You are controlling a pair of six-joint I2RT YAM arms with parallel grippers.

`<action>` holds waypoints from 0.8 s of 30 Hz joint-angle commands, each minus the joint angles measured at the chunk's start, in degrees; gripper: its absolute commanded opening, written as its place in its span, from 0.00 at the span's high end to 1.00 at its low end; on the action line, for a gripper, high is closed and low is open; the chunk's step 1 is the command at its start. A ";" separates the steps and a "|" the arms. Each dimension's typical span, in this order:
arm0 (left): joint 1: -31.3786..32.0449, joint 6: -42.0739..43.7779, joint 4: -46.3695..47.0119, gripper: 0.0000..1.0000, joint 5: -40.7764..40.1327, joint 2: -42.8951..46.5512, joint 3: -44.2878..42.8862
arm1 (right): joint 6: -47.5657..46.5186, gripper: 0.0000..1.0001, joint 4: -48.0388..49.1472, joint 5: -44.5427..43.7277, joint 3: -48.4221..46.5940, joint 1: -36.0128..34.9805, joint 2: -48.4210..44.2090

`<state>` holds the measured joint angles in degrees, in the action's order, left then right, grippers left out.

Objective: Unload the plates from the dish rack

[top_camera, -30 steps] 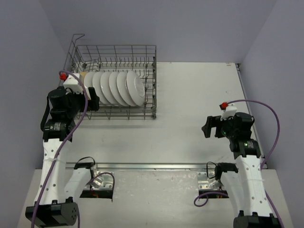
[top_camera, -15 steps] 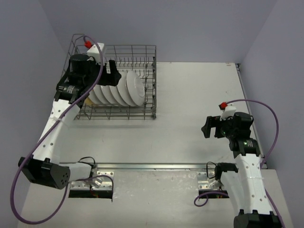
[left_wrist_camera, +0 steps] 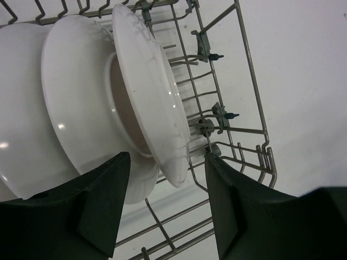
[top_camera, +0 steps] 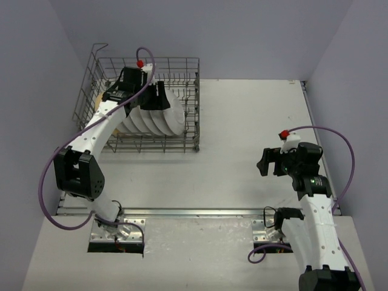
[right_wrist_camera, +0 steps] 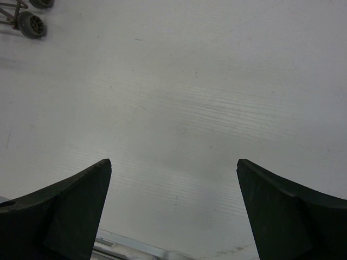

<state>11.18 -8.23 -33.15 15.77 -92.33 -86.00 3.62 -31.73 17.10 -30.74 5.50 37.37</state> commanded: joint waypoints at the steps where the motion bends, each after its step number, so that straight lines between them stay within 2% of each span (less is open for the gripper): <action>1: 0.51 -2.18 1.33 0.46 3.73 -1.96 -5.28 | -0.37 0.01 2.46 0.86 -0.20 0.13 0.58; 16: 0.60 -3.03 -0.23 0.64 9.08 -13.68 -10.39 | -0.37 0.01 2.63 1.18 -0.20 0.13 1.64; 19: 0.60 -3.11 -0.33 0.69 9.80 -14.27 -10.50 | -0.45 0.01 2.55 1.36 -0.19 0.22 1.57; 24: 0.65 -3.15 0.20 0.84 10.30 -13.40 -9.24 | -0.45 0.01 2.63 1.65 -0.11 0.16 1.51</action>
<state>11.41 -11.74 -34.06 25.31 -107.04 -93.78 3.62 -31.73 17.31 -30.72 5.50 38.96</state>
